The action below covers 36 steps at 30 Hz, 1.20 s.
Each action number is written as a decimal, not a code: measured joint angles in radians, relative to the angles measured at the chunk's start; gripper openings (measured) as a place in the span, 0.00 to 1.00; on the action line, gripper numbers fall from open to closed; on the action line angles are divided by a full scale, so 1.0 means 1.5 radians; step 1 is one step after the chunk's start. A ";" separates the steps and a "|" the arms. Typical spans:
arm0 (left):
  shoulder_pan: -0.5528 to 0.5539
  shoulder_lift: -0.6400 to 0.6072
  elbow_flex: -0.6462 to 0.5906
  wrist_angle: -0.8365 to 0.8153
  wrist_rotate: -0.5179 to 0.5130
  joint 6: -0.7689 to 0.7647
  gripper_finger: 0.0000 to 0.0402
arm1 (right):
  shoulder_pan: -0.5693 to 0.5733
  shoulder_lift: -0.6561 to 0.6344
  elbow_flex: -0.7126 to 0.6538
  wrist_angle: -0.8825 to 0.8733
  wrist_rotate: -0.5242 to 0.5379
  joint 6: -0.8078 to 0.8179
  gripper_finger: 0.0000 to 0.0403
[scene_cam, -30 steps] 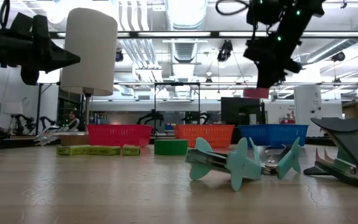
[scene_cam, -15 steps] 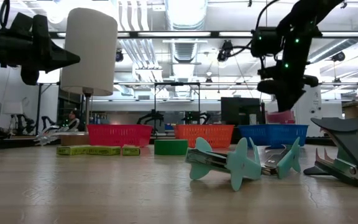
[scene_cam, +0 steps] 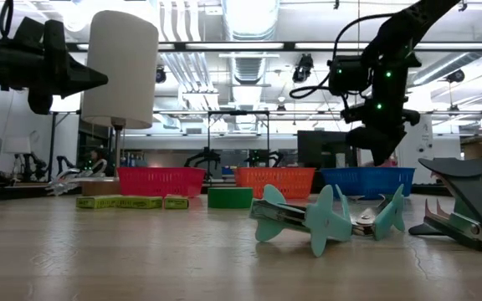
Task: Pick and place Stapler, Stapler remover, tape
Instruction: Put the pink tape on the shelf, then put the green tape on the shelf
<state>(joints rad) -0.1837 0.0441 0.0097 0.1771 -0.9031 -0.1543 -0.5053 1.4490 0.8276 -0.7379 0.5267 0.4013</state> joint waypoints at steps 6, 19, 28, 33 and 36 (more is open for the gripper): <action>0.000 0.000 0.000 0.000 0.000 0.000 0.06 | -0.002 0.020 0.000 0.016 0.001 -0.010 0.12; 0.000 0.000 0.000 0.001 0.000 0.000 0.06 | -0.002 0.023 0.000 0.018 0.018 -0.013 0.27; 0.000 0.000 0.000 0.001 0.000 0.000 0.06 | 0.016 0.008 0.005 0.018 0.015 -0.013 0.45; 0.000 0.000 0.000 0.000 0.000 0.000 0.06 | 0.054 -0.020 0.013 0.024 0.010 -0.006 0.49; 0.000 0.000 0.000 0.000 0.000 0.000 0.06 | 0.089 -0.037 0.018 0.030 0.003 0.003 0.50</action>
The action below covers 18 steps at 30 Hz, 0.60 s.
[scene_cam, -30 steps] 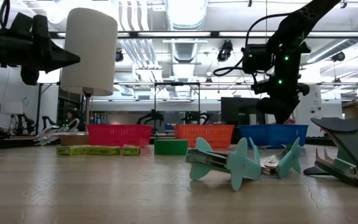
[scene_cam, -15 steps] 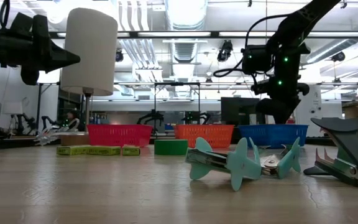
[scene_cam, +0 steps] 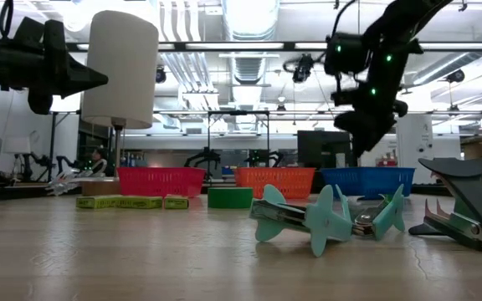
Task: Pick and place Stapler, Stapler remover, tape
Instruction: Put the green tape on the shelf
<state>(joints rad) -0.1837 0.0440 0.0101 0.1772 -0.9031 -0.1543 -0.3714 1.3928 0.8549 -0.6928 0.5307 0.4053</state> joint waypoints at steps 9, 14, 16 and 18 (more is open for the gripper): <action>0.000 0.000 0.000 0.000 0.000 0.000 0.06 | 0.102 -0.020 0.002 0.126 -0.184 -0.008 0.50; 0.000 0.000 0.000 0.000 0.000 0.000 0.06 | 0.161 0.008 0.002 0.220 -0.233 0.015 0.50; 0.000 0.000 0.000 0.000 0.000 0.000 0.06 | 0.179 0.029 0.003 0.248 -0.235 0.029 0.50; 0.000 0.000 0.000 0.000 0.000 0.000 0.06 | 0.195 0.053 0.005 0.267 -0.235 0.040 0.50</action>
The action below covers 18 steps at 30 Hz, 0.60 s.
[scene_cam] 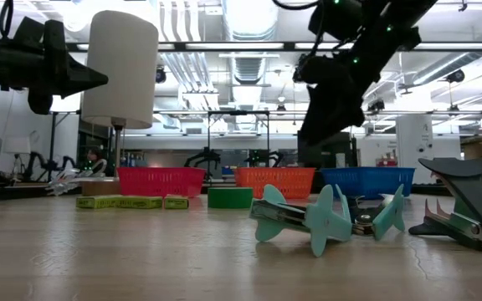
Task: Pick and place Stapler, Stapler remover, tape
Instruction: Put the green tape on the shelf
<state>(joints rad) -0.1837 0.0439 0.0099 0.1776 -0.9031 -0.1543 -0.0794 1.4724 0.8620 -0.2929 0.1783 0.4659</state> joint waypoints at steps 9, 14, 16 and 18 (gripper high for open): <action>0.000 0.000 0.000 0.000 0.000 0.000 0.06 | 0.034 0.120 0.056 0.044 -0.003 0.071 0.50; 0.000 0.000 0.000 0.001 0.000 0.000 0.06 | 0.041 0.189 0.119 0.042 -0.005 0.074 0.50; 0.000 0.000 0.000 0.000 0.000 0.000 0.06 | 0.042 0.213 0.145 0.042 -0.005 0.074 0.50; 0.000 0.000 0.000 0.000 0.000 0.000 0.06 | 0.042 0.233 0.170 0.032 -0.005 0.074 0.50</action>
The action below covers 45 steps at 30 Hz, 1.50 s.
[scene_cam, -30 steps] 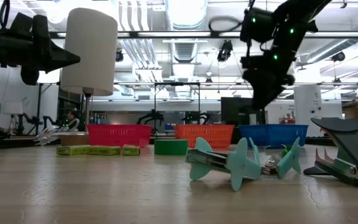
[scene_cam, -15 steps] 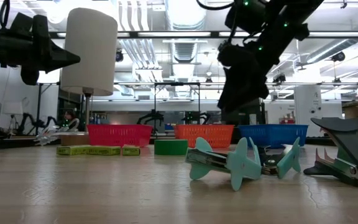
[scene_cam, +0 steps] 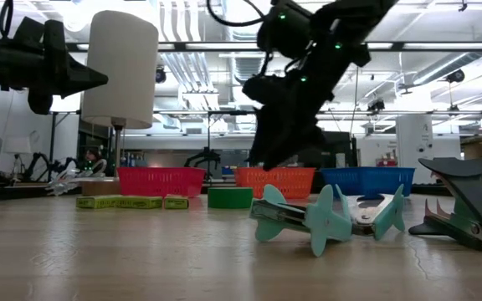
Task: Pick and place Stapler, Stapler remover, tape
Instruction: Put the green tape on the shelf
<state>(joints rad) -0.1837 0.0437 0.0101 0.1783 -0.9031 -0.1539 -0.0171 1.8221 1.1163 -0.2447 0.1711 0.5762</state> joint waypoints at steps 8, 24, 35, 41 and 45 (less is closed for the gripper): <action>0.000 0.000 0.000 0.000 0.000 0.000 0.06 | 0.004 0.080 0.089 -0.063 0.003 -0.011 0.50; 0.000 0.000 0.000 0.000 0.000 0.000 0.06 | 0.007 0.131 0.126 -0.094 -0.008 -0.030 0.32; 0.000 0.000 0.000 0.000 0.000 0.000 0.06 | 0.011 0.124 0.125 -0.127 -0.024 -0.041 0.07; 0.000 0.000 0.000 0.000 0.000 0.000 0.06 | 0.017 0.102 0.122 -0.186 -0.028 -0.043 0.09; 0.000 0.000 0.000 0.000 0.000 0.000 0.06 | 0.024 0.071 0.122 -0.236 -0.023 -0.042 0.09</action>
<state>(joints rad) -0.1837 0.0437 0.0097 0.1776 -0.9031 -0.1543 0.0190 1.9286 1.2995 -0.5990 0.1361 0.5130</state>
